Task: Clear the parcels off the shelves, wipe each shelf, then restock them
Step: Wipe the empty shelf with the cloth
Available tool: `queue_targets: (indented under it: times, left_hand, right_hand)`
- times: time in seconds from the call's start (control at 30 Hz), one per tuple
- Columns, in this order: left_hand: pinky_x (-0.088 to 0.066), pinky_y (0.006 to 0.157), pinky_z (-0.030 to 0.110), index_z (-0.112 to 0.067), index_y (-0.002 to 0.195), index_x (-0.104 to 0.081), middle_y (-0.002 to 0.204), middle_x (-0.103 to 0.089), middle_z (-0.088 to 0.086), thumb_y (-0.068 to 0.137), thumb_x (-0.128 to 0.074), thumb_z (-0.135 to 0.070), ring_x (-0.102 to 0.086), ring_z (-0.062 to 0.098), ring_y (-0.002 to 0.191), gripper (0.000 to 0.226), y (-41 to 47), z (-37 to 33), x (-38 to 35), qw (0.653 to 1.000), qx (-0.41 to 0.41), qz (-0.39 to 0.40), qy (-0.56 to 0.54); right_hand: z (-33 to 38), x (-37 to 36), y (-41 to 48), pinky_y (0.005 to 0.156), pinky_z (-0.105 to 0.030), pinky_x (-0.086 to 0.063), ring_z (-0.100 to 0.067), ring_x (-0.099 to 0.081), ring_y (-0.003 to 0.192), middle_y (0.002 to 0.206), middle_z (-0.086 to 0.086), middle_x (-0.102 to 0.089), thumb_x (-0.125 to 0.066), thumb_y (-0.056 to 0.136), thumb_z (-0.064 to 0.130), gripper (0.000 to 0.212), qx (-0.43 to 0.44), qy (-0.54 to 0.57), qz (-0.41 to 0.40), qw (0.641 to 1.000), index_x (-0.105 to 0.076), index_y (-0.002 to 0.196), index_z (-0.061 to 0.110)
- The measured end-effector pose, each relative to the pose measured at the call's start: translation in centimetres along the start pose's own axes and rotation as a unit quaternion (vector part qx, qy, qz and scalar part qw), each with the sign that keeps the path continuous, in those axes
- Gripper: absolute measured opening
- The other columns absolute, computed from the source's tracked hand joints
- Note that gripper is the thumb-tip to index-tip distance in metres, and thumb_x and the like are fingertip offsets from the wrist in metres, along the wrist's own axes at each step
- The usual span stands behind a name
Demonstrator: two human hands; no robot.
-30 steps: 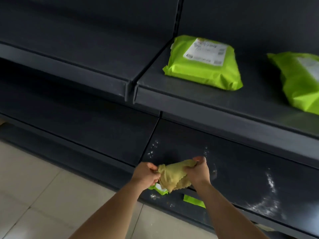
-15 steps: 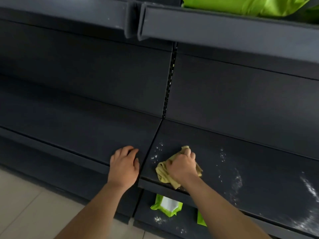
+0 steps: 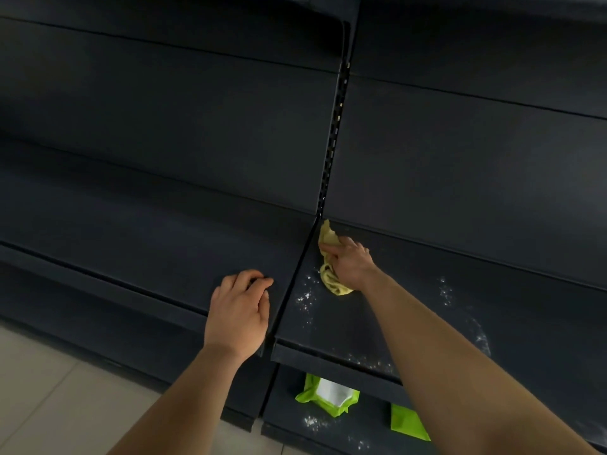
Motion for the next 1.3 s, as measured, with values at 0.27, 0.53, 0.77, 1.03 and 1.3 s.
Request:
queue_targets:
  times: [0.27, 0.53, 0.77, 1.03, 1.3]
  left_hand:
    - [-0.040, 0.095, 0.036, -0.022, 0.123, -0.061, 0.123, -0.053, -0.006, 0.096, -0.046, -0.024, -0.046, 0.019, 0.110, 0.031, 0.0, 0.0, -0.2, 1.000, 0.003, 0.022, 0.007]
    - [-0.034, 0.099, 0.035, -0.020, 0.133, -0.051, 0.134, -0.046, -0.005, 0.100, -0.038, -0.025, -0.041, 0.020, 0.117, 0.035, -0.2, -0.4, -0.1, 0.998, 0.018, 0.056, 0.012]
    - [-0.031, 0.101, 0.038, -0.019, 0.137, -0.044, 0.140, -0.040, -0.001, 0.101, -0.036, -0.023, -0.036, 0.025, 0.124, 0.037, -0.5, -0.9, -0.3, 0.996, 0.049, 0.073, 0.027]
    - [-0.028, 0.106, 0.037, -0.021, 0.143, -0.034, 0.144, -0.031, 0.000, 0.091, -0.043, -0.006, -0.029, 0.025, 0.128, 0.054, -0.6, -1.4, -0.2, 0.992, 0.066, 0.091, 0.053]
    - [-0.029, 0.105, 0.036, -0.023, 0.144, -0.035, 0.144, -0.031, -0.003, 0.097, -0.043, -0.017, -0.030, 0.025, 0.127, 0.048, -0.4, -0.8, -0.4, 0.991, 0.059, 0.120, 0.021]
  right_hand:
    - [3.6, -2.6, -2.7, 0.119, -0.037, -0.017, -0.034, -0.019, 0.138, 0.152, -0.007, -0.005, -0.035, 0.102, 0.027, 0.041, 0.077, 0.036, 0.023, 0.996, -0.044, 0.140, 0.038]
    - [5.0, -4.2, -7.7, 0.118, -0.037, -0.015, -0.030, -0.018, 0.138, 0.151, -0.008, -0.017, -0.033, 0.103, 0.033, 0.047, 0.138, 0.003, 0.022, 0.990, -0.027, 0.150, 0.034]
    - [4.8, -4.4, -10.8, 0.118, -0.028, 0.005, -0.017, -0.003, 0.149, 0.160, -0.003, -0.018, -0.039, 0.103, 0.033, 0.048, 0.168, 0.012, -0.014, 0.986, -0.029, 0.149, 0.026]
    - [0.1, -3.9, -13.5, 0.113, -0.020, 0.010, -0.013, 0.001, 0.149, 0.162, 0.001, -0.009, -0.037, 0.102, 0.045, 0.053, 0.153, -0.024, -0.005, 0.988, -0.024, 0.152, 0.032]
    - [-1.7, -3.0, -13.9, 0.118, -0.029, 0.003, -0.020, -0.005, 0.149, 0.161, -0.004, -0.012, -0.031, 0.105, 0.036, 0.050, 0.097, -0.044, -0.033, 0.994, -0.021, 0.153, 0.025]
Point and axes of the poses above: each hand's wrist, its own y-axis towards the middle knuckle, its own x-axis out of the back of the hand, z = x × y, the point moved 7 cm from there along y, towards the middle knuckle
